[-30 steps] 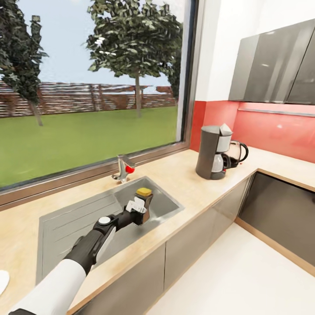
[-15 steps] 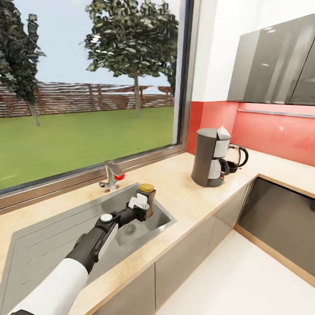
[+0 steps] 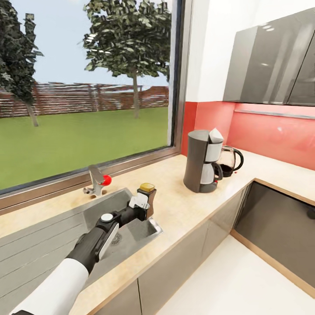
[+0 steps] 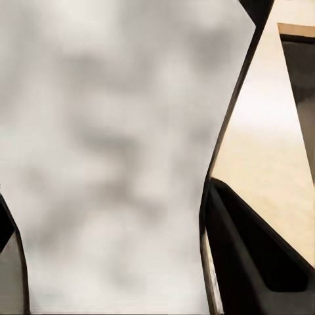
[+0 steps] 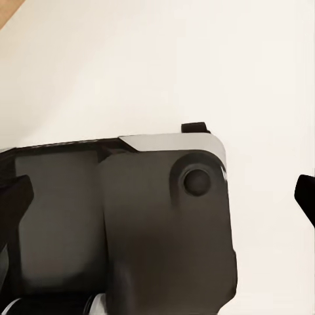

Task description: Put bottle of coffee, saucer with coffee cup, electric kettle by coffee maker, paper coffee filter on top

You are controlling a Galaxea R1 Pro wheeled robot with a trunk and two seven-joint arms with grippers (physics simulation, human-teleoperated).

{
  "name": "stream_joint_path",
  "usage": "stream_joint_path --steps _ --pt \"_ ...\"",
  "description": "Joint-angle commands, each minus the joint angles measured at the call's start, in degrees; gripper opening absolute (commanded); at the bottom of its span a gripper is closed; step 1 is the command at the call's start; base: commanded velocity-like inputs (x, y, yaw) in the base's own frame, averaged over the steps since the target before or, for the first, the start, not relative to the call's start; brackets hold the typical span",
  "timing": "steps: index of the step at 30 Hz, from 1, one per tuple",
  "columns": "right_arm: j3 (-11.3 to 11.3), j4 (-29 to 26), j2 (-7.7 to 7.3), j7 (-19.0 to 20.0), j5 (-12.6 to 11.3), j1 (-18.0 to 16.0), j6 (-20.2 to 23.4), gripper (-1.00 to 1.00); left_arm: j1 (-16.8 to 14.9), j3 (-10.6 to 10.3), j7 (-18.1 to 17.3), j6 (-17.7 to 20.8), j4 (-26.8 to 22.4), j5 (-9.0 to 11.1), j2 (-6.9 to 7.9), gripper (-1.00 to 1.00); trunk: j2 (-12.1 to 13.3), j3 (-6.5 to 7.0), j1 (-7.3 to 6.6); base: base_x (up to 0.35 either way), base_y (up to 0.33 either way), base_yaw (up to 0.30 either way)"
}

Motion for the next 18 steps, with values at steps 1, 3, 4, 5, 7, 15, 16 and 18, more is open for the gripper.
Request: stream_joint_path --steps 1,3,4,5,7,15,16,18 --pt "0.49 0.04 0.0 -0.11 -0.54 -0.05 -0.23 1.0 -0.05 0.07 -0.22 0.41 -0.03 0.31 -0.01 -1.0 -0.14 -0.13 0.05 0.161 -0.245 0.0" --pt "0.49 0.04 0.0 -0.1 -0.54 -0.04 -0.24 1.0 -0.04 0.08 -0.22 0.34 0.05 0.35 -0.01 -1.0 -0.14 -0.13 0.05 0.161 -0.246 0.0" --pt "0.49 0.04 0.0 -0.12 -0.54 -0.04 -0.24 1.0 -0.04 0.08 -0.22 0.22 0.09 0.39 -0.01 -1.0 -0.14 -0.13 0.05 0.163 -0.248 0.0" --pt "0.49 0.04 0.0 -0.11 -0.54 -0.04 -0.22 1.0 -0.03 0.09 -0.22 0.13 0.12 0.41 -0.01 -1.0 -0.14 -0.13 0.05 0.164 -0.249 0.0" --pt "0.49 0.04 0.01 -0.13 -0.54 -0.05 -0.24 1.0 -0.03 0.1 -0.22 0.03 0.17 0.42 -0.01 -1.0 -0.14 -0.13 0.05 0.165 -0.25 0.0" --pt "0.49 0.09 0.0 -0.14 -0.54 -0.06 -0.25 1.0 1.24 0.09 -0.16 -0.18 0.83 0.42 -0.01 -1.0 -0.14 -0.13 0.05 0.171 -0.253 0.0" --pt "0.49 0.11 0.0 -0.13 -0.54 -0.06 -0.22 1.0 1.48 0.09 -0.15 -0.21 0.87 0.42 -0.01 -1.0 -0.14 -0.13 0.05 0.19 -0.262 0.0" --pt "0.49 0.11 0.0 -0.13 -0.54 -0.05 -0.24 1.0 1.79 0.16 -0.11 -0.3 0.97 0.42 -0.01 -1.0 -0.14 -0.13 0.05 0.193 -0.264 0.0"
